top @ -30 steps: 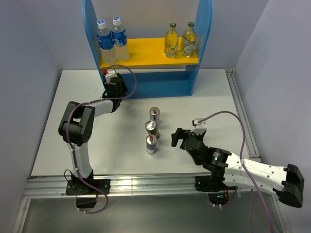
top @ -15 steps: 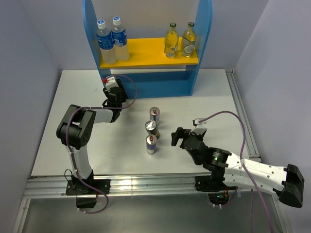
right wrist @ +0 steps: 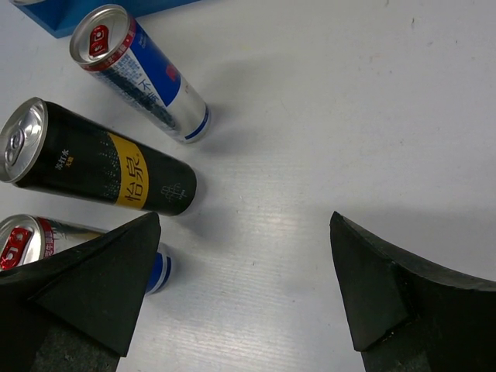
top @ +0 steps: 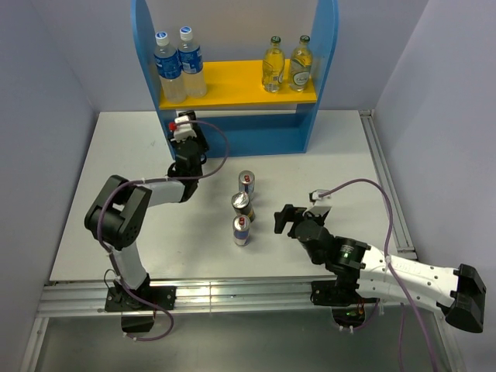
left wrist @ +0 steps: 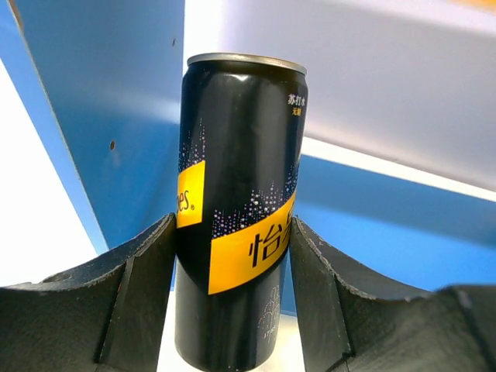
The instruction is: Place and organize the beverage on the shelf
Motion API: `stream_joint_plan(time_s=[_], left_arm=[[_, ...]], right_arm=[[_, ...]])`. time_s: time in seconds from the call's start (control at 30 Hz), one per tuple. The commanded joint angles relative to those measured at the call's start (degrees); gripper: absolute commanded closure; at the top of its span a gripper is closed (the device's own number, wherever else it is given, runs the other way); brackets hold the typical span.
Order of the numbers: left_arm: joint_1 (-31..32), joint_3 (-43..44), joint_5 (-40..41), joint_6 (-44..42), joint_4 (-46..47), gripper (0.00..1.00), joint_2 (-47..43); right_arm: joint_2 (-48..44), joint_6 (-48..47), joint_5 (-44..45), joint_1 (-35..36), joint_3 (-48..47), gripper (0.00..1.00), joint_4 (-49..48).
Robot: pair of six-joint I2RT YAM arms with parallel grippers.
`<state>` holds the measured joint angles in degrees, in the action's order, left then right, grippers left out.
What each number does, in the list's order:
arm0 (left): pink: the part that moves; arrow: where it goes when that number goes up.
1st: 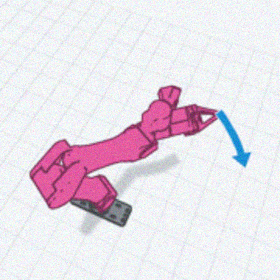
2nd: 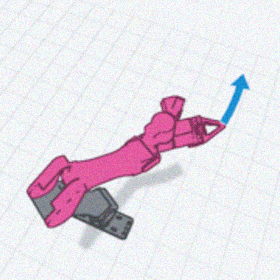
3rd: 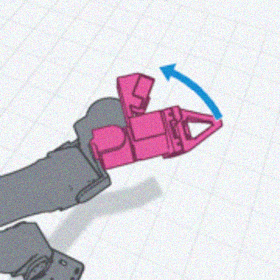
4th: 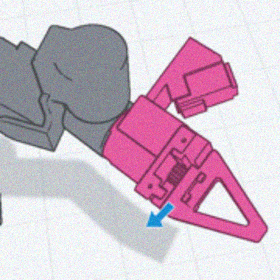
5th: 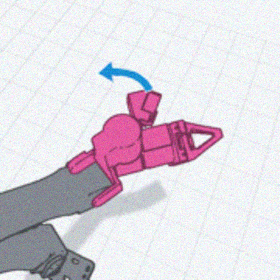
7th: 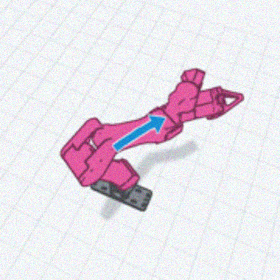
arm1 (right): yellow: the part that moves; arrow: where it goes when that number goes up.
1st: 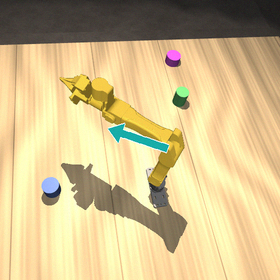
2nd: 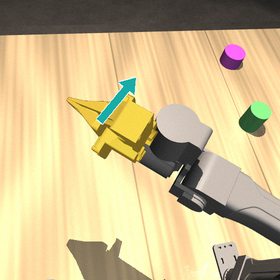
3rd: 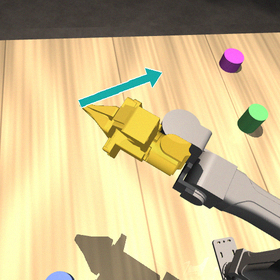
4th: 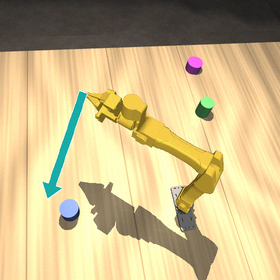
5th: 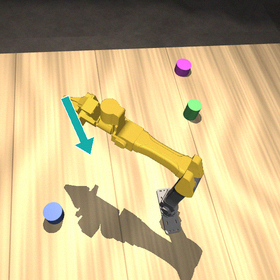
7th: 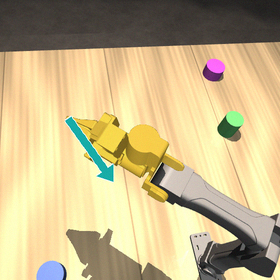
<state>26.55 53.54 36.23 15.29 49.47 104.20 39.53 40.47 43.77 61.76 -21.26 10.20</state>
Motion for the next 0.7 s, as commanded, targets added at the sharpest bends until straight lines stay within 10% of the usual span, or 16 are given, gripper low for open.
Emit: stream_joint_plan(time_s=[0.0,0.33,0.57,0.67], left_arm=[[2.1,-2.4,4.1,-2.5,8.9,1.00,-7.2],[9.8,-1.4,-8.7,6.9,-20.4,1.00,-24.7],[11.1,3.9,-18.5,11.7,-34.6,1.00,-31.9],[12.0,3.9,-21.5,12.9,-36.5,1.00,-34.9]], right_arm=[[-1.8,-1.2,0.5,0.4,0.9,0.04,-3.0],[-8.1,-16.0,-14.7,4.2,-3.2,0.18,-11.3],[-1.8,-17.5,-20.6,4.6,-11.6,0.98,-11.9],[3.9,-18.1,-21.9,5.1,-14.9,1.00,-14.1]])
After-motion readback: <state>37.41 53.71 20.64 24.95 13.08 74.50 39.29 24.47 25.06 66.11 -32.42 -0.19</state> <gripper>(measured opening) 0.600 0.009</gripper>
